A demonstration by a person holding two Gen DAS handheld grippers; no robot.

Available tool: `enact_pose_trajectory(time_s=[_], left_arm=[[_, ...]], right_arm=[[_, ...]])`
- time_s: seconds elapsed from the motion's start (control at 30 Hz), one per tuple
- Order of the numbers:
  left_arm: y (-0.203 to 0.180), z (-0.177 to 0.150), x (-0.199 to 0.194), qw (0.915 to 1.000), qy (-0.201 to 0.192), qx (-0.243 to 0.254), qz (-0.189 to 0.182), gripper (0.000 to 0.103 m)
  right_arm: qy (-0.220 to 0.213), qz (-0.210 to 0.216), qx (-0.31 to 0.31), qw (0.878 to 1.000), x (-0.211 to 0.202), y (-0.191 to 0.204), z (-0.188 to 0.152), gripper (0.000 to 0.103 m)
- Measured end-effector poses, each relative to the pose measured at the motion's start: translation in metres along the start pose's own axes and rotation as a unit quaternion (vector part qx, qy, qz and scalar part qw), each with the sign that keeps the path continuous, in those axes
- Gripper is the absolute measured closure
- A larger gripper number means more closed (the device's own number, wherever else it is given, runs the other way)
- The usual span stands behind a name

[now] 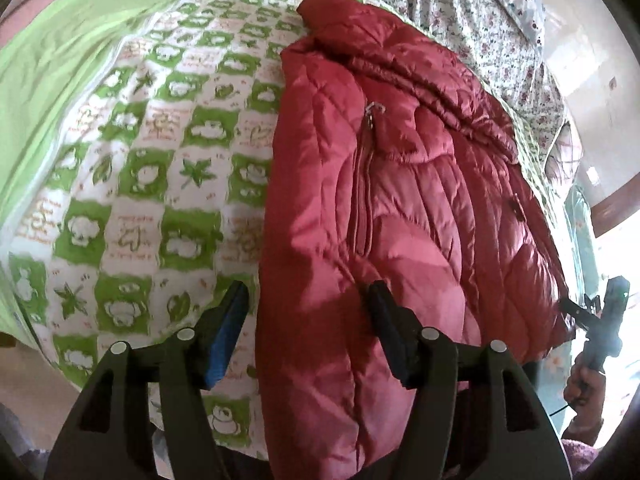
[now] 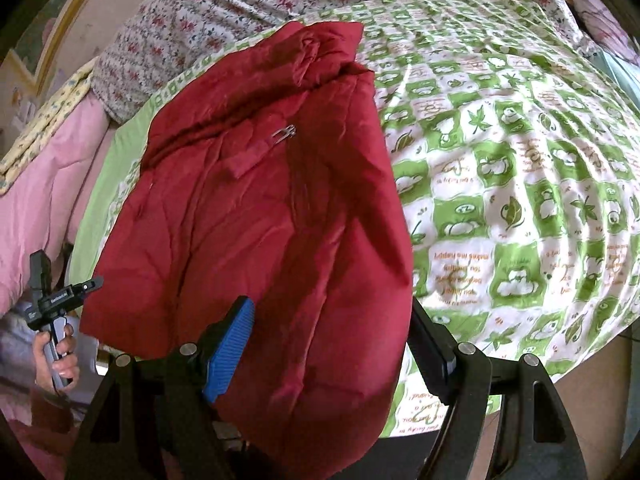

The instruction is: Fold large clothes

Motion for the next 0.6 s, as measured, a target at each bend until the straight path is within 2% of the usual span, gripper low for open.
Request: enact_pose_trajectory(time_s=[0.1, 0.3, 0.47, 0.6], left_arm=[[-0.005, -0.007, 0.000, 0.9998, 0.004, -0.003, -0.020, 0.042], [-0.022, -0.017, 0.000, 0.9992, 0.011, 0.021, -0.033, 0.042], [-0.033, -0.017, 0.001, 0.9983, 0.011, 0.047, -0.033, 0.043], [-0.042, -0.013, -0.003, 0.9965, 0.003, 0.080, -0.025, 0.073]], right_arm=[[0.004, 0.005, 0.002, 1.000, -0.001, 0.000, -0.004, 0.028], [0.006, 0.013, 0.000, 1.000, -0.003, 0.001, -0.010, 0.032], [0.005, 0.021, 0.002, 1.000, -0.001, 0.002, -0.011, 0.047], [0.001, 0.020, -0.007, 1.000, -0.004, 0.005, -0.013, 0.062]])
Point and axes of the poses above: each gripper's, at about its wrist camera, not at the fingertips, and x roughly the way its jaws point, y to its left, z to its top, the point moved 9 cm from there along x, roughly the way its jaws point, and after that the axes turned 13 degrees about x, right-handed, at the moved point
